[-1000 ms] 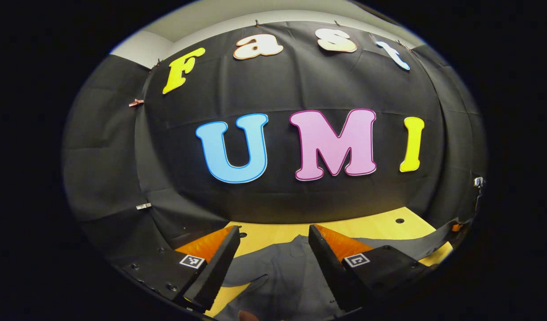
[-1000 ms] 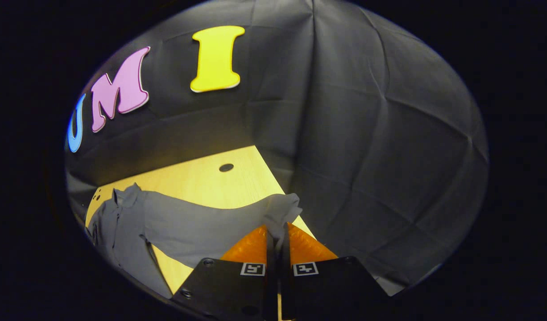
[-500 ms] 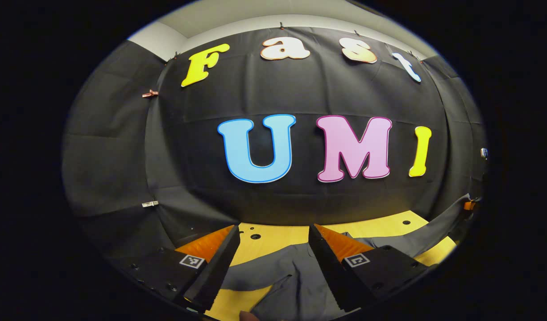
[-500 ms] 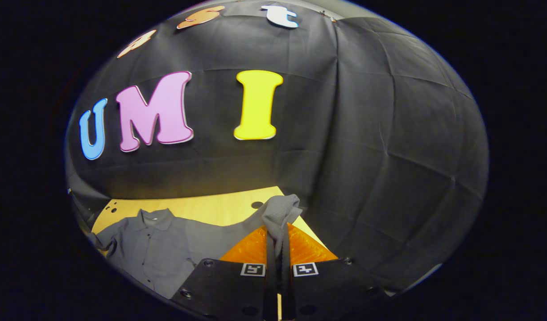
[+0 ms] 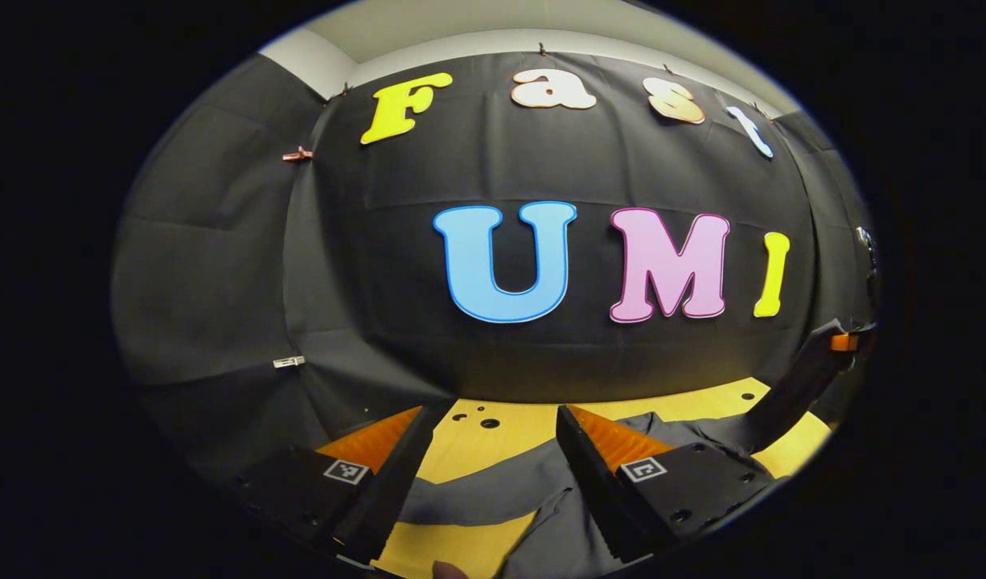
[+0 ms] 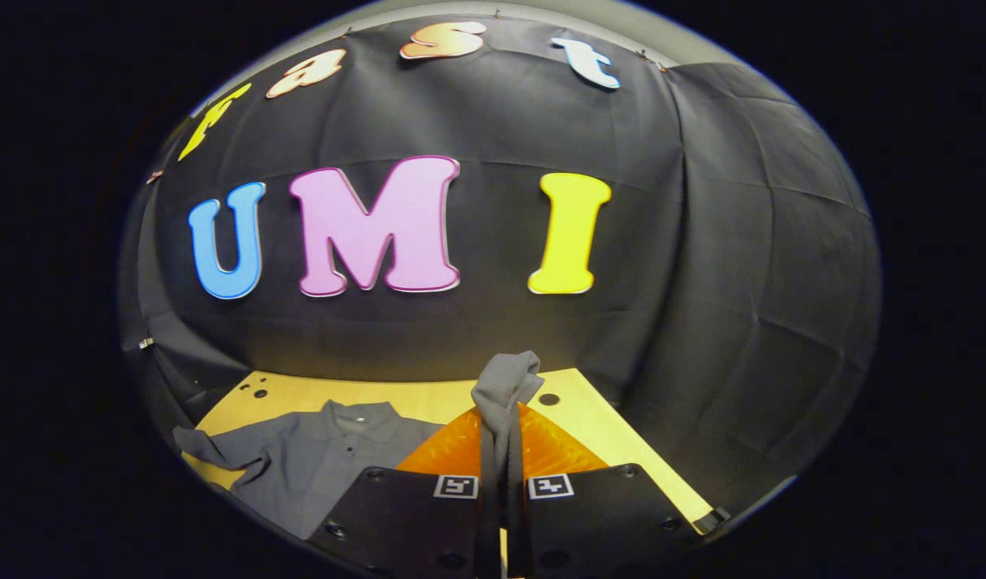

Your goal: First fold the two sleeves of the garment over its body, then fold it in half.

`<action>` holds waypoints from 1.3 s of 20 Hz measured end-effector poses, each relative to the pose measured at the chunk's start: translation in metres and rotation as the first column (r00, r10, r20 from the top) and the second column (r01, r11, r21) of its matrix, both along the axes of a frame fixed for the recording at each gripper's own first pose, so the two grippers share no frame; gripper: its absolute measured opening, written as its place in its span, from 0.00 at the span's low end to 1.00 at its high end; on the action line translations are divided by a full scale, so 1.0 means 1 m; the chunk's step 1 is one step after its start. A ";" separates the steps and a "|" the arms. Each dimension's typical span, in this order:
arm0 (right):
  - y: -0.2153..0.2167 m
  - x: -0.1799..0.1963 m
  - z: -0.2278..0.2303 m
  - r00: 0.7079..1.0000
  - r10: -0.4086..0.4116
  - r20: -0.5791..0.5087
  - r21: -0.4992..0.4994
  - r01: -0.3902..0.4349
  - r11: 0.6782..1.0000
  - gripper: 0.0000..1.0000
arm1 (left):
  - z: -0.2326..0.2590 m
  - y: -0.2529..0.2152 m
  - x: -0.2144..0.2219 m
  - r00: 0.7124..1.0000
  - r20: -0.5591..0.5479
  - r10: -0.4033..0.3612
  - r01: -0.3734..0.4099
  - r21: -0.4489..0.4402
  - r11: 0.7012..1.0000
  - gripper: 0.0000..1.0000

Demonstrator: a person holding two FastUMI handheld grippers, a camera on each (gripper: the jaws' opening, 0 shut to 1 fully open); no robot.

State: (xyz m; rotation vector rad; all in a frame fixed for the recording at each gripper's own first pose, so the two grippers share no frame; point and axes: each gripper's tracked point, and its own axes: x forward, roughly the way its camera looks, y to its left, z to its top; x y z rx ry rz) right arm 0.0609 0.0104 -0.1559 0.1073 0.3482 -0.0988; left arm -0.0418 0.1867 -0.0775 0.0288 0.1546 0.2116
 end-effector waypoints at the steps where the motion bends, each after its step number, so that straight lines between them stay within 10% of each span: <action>1: 0.016 0.003 0.002 1.000 0.019 0.004 0.002 -0.019 1.000 0.08 | -0.002 0.008 -0.002 1.000 0.000 0.002 -0.002 0.005 1.000 0.98; 17: 0.264 0.032 -0.099 0.934 0.329 -0.139 -0.007 -0.333 0.943 0.08 | -0.035 0.104 -0.039 0.995 -0.057 0.078 -0.079 -0.001 0.997 0.98; 26: 0.340 0.025 -0.204 0.888 0.327 -0.323 0.031 -0.335 0.942 0.08 | -0.099 0.151 -0.024 0.986 -0.122 0.110 -0.116 -0.041 0.992 0.98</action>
